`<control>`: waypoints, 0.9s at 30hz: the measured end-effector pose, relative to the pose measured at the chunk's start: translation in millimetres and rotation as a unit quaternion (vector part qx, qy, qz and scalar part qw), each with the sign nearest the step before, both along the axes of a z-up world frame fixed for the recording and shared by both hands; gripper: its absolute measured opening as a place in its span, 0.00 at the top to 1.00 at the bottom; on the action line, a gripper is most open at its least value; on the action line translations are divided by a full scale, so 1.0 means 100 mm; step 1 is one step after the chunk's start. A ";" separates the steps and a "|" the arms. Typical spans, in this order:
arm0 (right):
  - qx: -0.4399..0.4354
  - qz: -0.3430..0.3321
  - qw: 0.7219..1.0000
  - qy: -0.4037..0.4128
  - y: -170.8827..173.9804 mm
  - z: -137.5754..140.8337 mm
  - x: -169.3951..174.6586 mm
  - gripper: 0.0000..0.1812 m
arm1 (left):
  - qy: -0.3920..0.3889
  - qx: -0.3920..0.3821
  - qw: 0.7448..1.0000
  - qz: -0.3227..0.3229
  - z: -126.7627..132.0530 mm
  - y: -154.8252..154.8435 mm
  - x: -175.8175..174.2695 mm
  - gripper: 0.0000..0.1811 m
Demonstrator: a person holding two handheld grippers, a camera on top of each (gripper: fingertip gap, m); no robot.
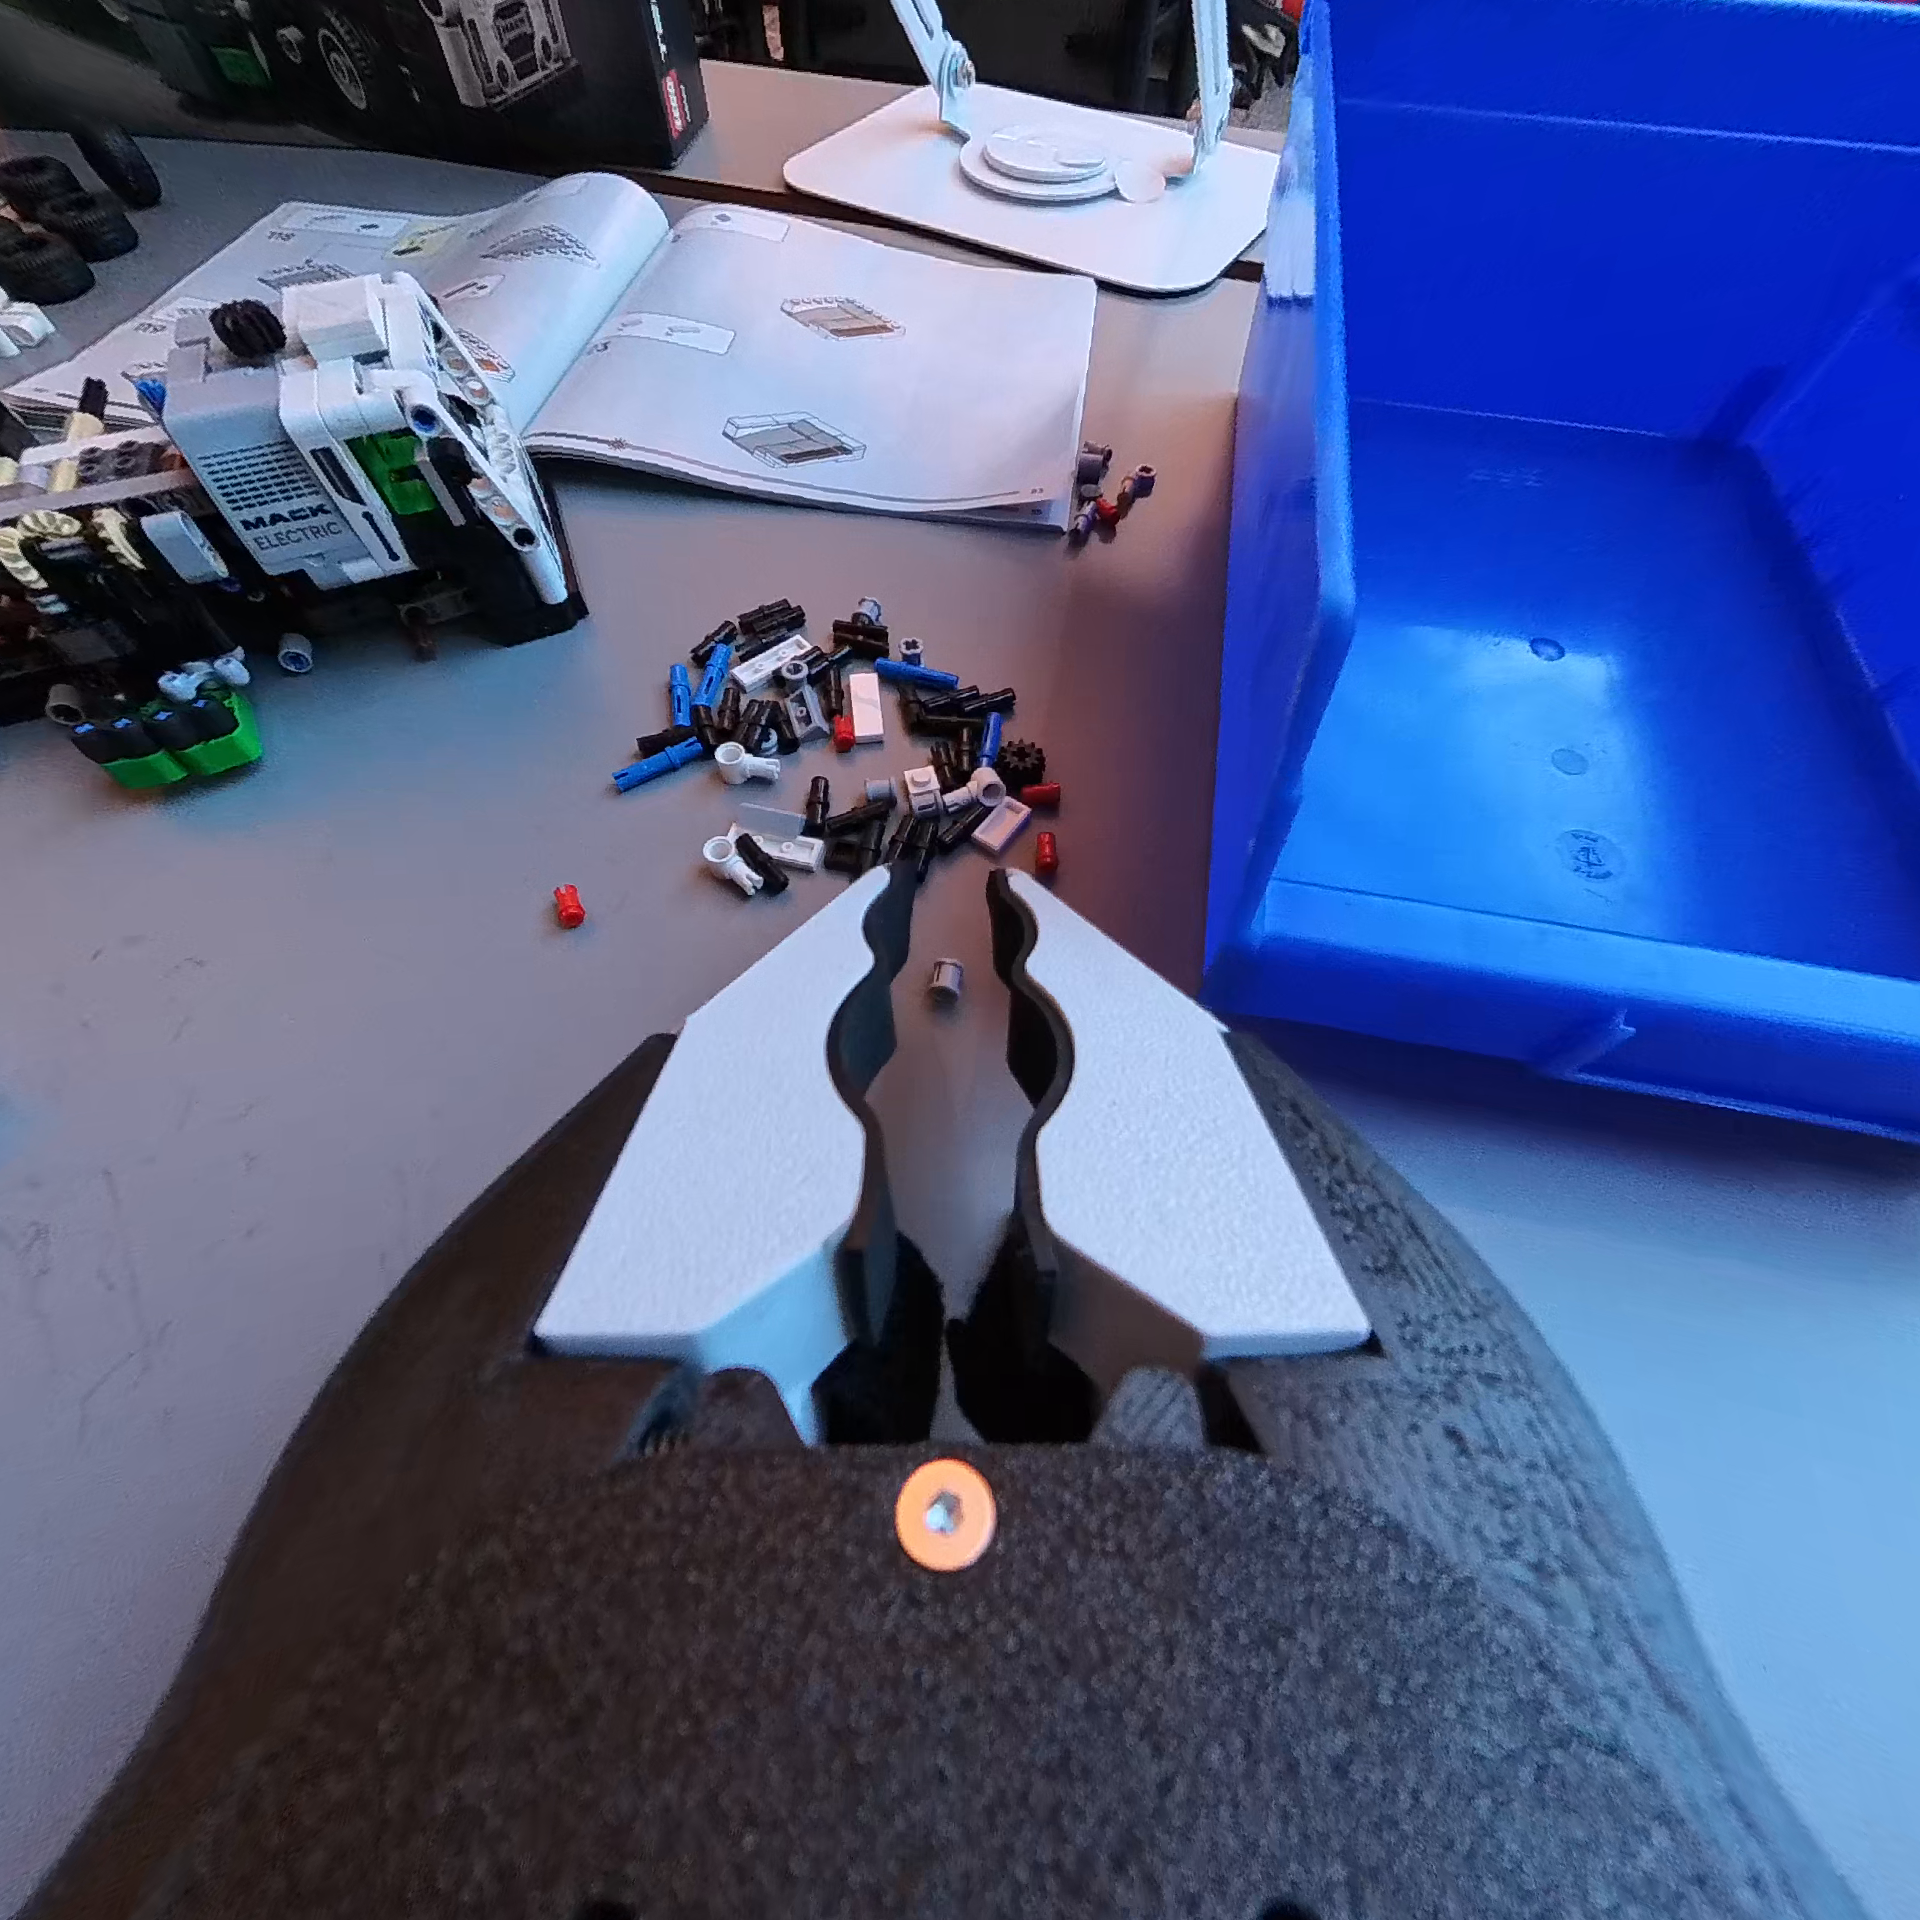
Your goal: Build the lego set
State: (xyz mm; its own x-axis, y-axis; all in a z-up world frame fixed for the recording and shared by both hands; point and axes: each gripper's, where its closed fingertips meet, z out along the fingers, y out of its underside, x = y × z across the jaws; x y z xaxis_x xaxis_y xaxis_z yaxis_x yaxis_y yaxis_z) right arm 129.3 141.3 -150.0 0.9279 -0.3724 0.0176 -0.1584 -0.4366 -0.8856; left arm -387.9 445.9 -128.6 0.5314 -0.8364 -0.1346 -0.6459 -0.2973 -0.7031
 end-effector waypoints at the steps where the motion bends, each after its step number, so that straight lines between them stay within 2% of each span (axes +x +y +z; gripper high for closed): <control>1: 0.000 -0.001 1.000 -0.003 0.00 0.00 0.00 0.92 | -0.007 0.000 1.000 -0.017 -0.01 -0.07 0.12 0.83; 5: -0.009 -0.001 1.000 -0.014 0.00 -0.01 -0.01 0.92 | -0.048 -0.019 0.994 -0.095 -0.09 -0.40 0.74 0.82; 10: -0.025 0.002 0.999 -0.025 0.01 -0.04 -0.03 0.92 | -0.036 -0.002 0.984 -0.172 -0.22 -0.72 1.34 0.82; 19: -0.053 0.013 0.997 -0.047 0.05 -0.10 -0.09 0.92 | -0.123 -0.074 0.938 -0.316 -0.09 -1.58 2.48 0.82; 22: -0.043 0.017 0.998 -0.031 0.08 -0.09 -0.12 0.93 | -0.145 -0.111 0.914 -0.362 -0.04 -1.90 2.78 0.82; 25: 0.002 0.034 0.999 0.022 0.29 -0.01 -0.26 0.95 | -0.150 -0.130 0.897 -0.395 -0.01 -2.11 2.98 0.82; 27: -0.051 0.025 0.998 0.011 0.38 -0.14 -0.23 0.95 | -0.141 -0.124 0.894 -0.406 -0.02 -2.16 3.07 0.82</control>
State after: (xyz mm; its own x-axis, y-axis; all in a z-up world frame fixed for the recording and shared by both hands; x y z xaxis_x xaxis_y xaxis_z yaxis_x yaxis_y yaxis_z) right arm 106.4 179.2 -164.1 0.9456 -0.3237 0.0327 -0.1537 -0.5328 -0.8322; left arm -81.2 229.5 -130.9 -0.2817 -0.9474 0.1521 -0.5262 0.0200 -0.8501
